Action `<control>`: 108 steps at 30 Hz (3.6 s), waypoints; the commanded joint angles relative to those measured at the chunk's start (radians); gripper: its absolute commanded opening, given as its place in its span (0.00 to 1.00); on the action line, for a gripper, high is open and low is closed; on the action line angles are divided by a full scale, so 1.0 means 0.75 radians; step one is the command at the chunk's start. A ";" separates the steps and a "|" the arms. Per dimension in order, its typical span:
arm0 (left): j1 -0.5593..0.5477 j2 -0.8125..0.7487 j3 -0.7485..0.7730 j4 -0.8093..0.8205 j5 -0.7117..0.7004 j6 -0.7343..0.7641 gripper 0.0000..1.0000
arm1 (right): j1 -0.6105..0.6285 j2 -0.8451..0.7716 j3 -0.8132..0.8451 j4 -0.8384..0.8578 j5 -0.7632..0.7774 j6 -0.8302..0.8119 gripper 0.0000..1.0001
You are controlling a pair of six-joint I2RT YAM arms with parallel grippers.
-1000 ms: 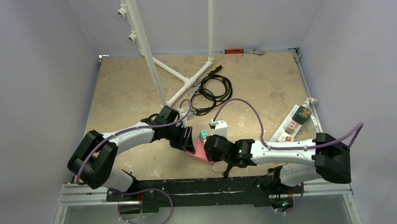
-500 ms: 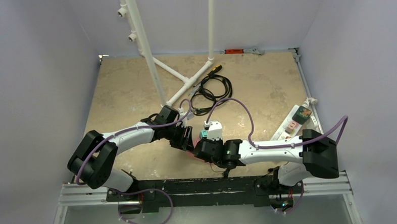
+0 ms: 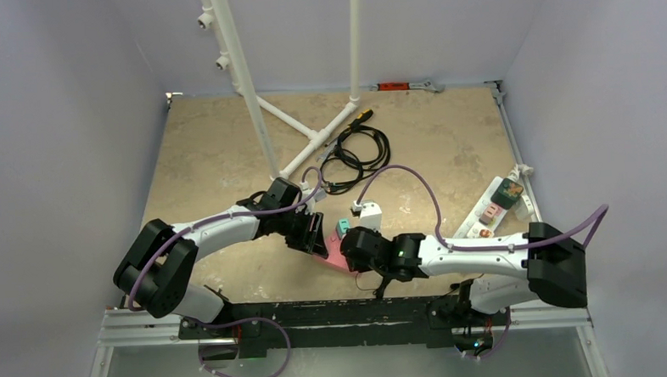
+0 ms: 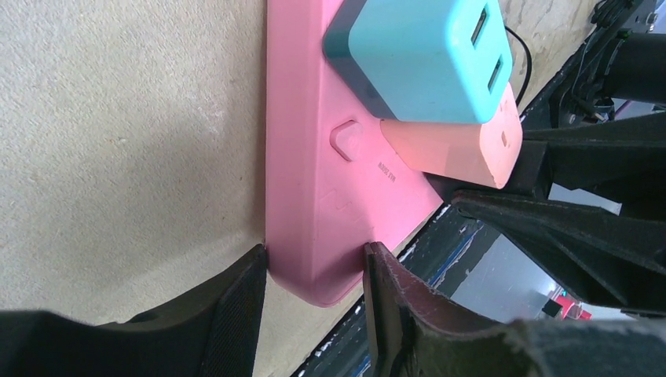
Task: Pull the plug off the socket
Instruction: Remove the plug from the socket.
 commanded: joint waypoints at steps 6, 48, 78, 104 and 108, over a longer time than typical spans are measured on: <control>0.001 0.029 0.001 -0.060 -0.187 0.066 0.00 | -0.072 -0.138 -0.074 0.072 -0.041 -0.063 0.00; 0.000 0.026 0.005 -0.064 -0.189 0.065 0.00 | -0.143 -0.112 -0.076 0.206 -0.214 -0.189 0.00; 0.000 0.027 0.007 -0.062 -0.174 0.070 0.00 | 0.004 0.184 0.251 -0.234 0.157 0.000 0.00; 0.001 0.027 0.007 -0.066 -0.192 0.072 0.00 | -0.198 -0.101 -0.012 0.174 -0.228 -0.243 0.00; 0.002 0.030 0.007 -0.068 -0.197 0.072 0.00 | -0.198 -0.096 -0.004 0.170 -0.231 -0.239 0.00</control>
